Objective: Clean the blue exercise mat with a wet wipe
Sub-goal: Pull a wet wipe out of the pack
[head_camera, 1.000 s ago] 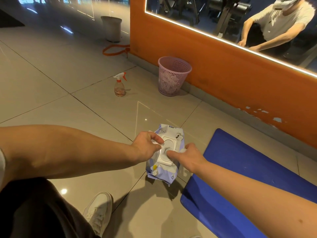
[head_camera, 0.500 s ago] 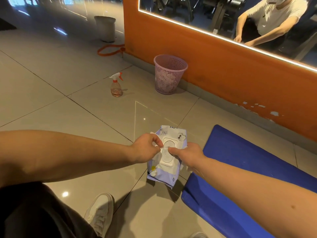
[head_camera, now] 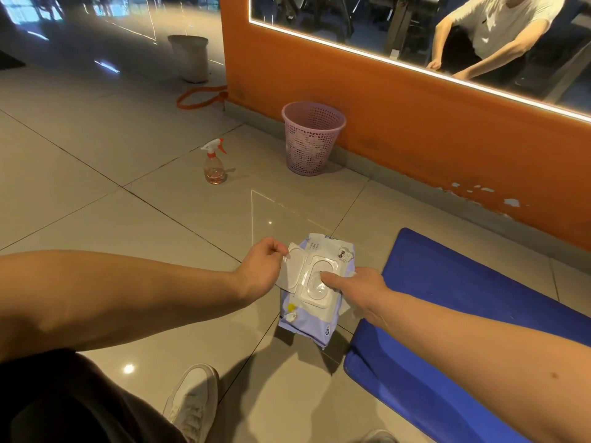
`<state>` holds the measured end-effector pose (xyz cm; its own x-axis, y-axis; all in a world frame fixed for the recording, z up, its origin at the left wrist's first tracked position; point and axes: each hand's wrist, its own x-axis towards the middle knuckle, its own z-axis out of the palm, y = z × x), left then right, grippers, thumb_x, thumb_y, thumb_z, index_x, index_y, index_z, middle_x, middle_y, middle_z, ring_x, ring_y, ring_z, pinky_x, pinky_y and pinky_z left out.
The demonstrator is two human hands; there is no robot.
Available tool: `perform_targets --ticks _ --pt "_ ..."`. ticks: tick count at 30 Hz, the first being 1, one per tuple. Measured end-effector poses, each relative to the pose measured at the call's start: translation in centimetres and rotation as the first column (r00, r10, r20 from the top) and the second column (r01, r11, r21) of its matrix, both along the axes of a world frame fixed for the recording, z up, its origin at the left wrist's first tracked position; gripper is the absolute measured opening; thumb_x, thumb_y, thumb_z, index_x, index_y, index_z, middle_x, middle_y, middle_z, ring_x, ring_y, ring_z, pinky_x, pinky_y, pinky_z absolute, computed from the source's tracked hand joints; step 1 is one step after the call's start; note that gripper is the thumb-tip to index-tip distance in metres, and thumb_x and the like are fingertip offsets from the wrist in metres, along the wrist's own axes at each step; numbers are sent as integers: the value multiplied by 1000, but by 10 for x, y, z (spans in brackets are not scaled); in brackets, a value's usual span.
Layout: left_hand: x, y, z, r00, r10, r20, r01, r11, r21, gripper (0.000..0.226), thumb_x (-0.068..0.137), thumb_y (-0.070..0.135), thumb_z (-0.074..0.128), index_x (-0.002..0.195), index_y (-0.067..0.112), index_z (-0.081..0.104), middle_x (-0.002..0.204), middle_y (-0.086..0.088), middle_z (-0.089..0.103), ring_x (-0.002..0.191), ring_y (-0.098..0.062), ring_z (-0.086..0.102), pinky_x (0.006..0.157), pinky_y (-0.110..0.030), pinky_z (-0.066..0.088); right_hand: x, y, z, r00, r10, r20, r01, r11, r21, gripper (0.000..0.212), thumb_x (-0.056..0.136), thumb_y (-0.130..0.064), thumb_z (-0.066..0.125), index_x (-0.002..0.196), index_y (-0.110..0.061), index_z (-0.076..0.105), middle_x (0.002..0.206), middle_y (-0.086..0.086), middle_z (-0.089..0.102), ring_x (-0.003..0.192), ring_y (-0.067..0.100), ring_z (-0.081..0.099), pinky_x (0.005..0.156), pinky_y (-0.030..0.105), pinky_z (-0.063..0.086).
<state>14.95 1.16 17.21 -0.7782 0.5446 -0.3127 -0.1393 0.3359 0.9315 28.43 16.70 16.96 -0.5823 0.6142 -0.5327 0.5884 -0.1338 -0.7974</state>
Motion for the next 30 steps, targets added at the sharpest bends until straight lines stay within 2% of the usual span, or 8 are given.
perform_targets --ticks 4,7,11,15,22,25,27,30 --pt "1 -2 -7 996 -94 1 94 995 20 13 92 9 66 100 11 55 103 -13 67 88 -21 64 69 -34 54 0 -2 2 999 21 -33 -22 999 -40 28 84 -26 83 105 -11 72 91 0 74 74 13 67 46 18 47" --pt "3 -6 -12 990 -139 7 139 990 -13 22 92 17 72 101 13 52 108 -9 68 92 -20 72 59 -24 56 -2 -8 4 999 47 -8 -47 994 -94 21 89 -18 76 106 -7 71 95 8 77 77 23 73 54 25 54" --pt "2 -11 -10 986 -159 -43 155 984 -83 26 90 14 73 100 19 49 117 -7 64 100 -23 69 66 -33 63 -4 -16 6 993 117 -20 -119 981 -151 23 89 -17 72 108 -5 67 96 10 78 79 20 76 60 29 56" --pt "3 -9 -8 985 -152 -76 140 980 -140 27 89 14 74 95 23 49 120 -8 62 103 -25 68 71 -38 64 -7 -26 3 986 167 -14 -167 986 -27 24 85 -21 82 103 -9 72 88 5 76 45 1 62 38 15 41" --pt "-2 -9 -9 973 -161 -166 123 968 -220 28 90 21 73 107 18 52 121 -4 62 103 -23 68 73 -38 64 -26 -29 -15 994 103 31 -105 989 103 29 78 -21 87 101 -14 72 95 3 77 65 7 68 42 17 44" --pt "-10 -9 -16 964 -195 -182 140 951 -276 25 91 21 72 105 20 51 121 -4 61 101 -22 67 74 -38 64 -39 -32 -28 992 97 76 -104 991 90 32 75 -19 89 101 -12 71 96 5 76 69 13 71 50 22 53" --pt "-19 -8 -19 942 -269 -201 182 913 -366 23 93 21 70 106 20 51 122 -4 60 102 -21 66 77 -37 63 -49 -29 -44 991 84 109 -90 994 54 36 72 -15 91 100 -10 70 98 7 77 75 20 74 67 33 62" --pt "-43 -7 -27 890 -390 -236 237 838 -491 18 97 17 63 112 17 54 126 -4 59 103 -18 61 83 -35 60 -72 -21 -67 979 114 171 -123 991 42 41 70 -22 93 101 -11 70 100 6 77 84 24 75 80 43 62"
